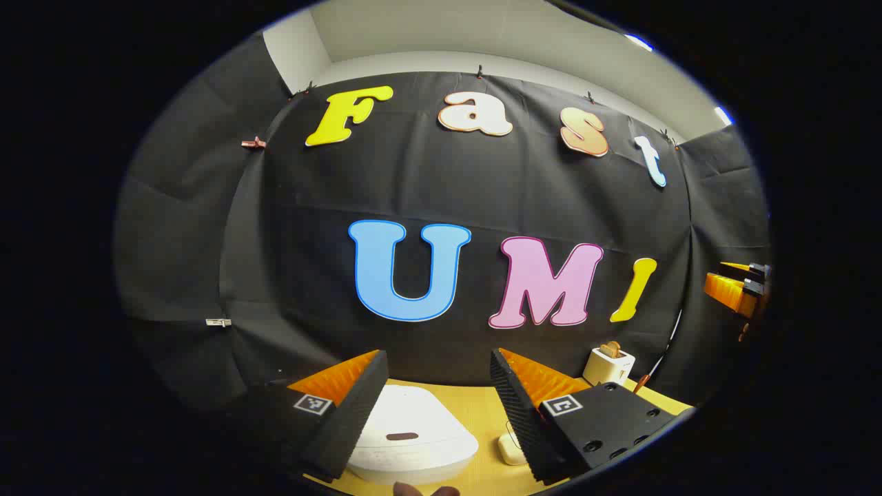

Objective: Close the left gripper, press the button to open the rice cooker; take a wooden spoon from the chopstick holder with the right hand, scoop a spoonful of rice and pour it into the rice cooker, then put the wooden spoon back into the chopstick holder.

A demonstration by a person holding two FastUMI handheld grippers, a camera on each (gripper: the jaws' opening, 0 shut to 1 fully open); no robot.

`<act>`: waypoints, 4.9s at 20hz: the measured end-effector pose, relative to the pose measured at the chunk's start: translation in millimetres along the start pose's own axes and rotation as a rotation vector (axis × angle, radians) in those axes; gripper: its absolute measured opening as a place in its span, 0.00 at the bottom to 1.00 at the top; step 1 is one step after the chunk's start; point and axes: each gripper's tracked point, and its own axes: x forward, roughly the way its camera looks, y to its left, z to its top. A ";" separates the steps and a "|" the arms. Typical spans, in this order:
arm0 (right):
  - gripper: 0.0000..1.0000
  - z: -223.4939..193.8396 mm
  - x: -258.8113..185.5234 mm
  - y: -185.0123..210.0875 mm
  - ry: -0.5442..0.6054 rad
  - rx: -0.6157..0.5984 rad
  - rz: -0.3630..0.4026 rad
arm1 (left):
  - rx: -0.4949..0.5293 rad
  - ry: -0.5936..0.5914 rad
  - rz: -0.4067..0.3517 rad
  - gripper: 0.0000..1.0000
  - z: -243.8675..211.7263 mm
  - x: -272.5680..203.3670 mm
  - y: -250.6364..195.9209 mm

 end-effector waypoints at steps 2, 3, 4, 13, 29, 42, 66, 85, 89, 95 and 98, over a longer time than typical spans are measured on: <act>0.96 -0.3 0.1 0.9 0.003 -0.002 -0.002 | 0.005 -0.004 -0.003 0.95 2.0 0.5 -0.2; 0.96 -0.7 1.0 1.5 0.004 0.000 -0.002 | 0.008 -0.004 -0.003 0.95 0.3 1.8 -1.5; 0.96 -0.8 1.0 1.8 0.005 0.001 -0.003 | 0.009 -0.004 -0.003 0.95 1.5 2.7 -0.7; 0.96 -1.5 2.1 4.3 0.010 -0.005 0.001 | 0.012 -0.003 -0.001 0.95 1.4 5.4 -1.1; 0.96 -145.2 33.8 -81.5 0.255 0.103 -0.046 | 0.031 0.009 -0.003 0.95 -6.2 43.5 -56.1; 0.85 -318.9 61.7 -123.0 0.446 0.248 -0.074 | 0.040 0.096 0.044 0.95 -43.7 70.0 -82.2; 0.89 -209.9 58.4 -107.0 0.236 0.074 0.021 | -0.017 0.624 0.286 0.05 -236.4 92.2 45.9; 0.89 -173.2 56.4 -114.5 0.168 0.040 -0.009 | 0.069 0.544 0.274 0.06 -151.4 130.9 53.6; 0.89 -167.2 48.4 -119.8 0.165 0.031 -0.015 | 0.042 0.477 0.276 0.06 -122.6 152.8 63.7; 0.89 -162.8 40.9 -130.8 0.168 0.028 -0.033 | 0.062 0.389 0.307 0.05 -93.3 167.9 73.1; 0.89 -160.5 38.6 -134.2 0.168 0.028 -0.038 | 0.068 0.312 0.324 0.05 -68.9 166.4 78.2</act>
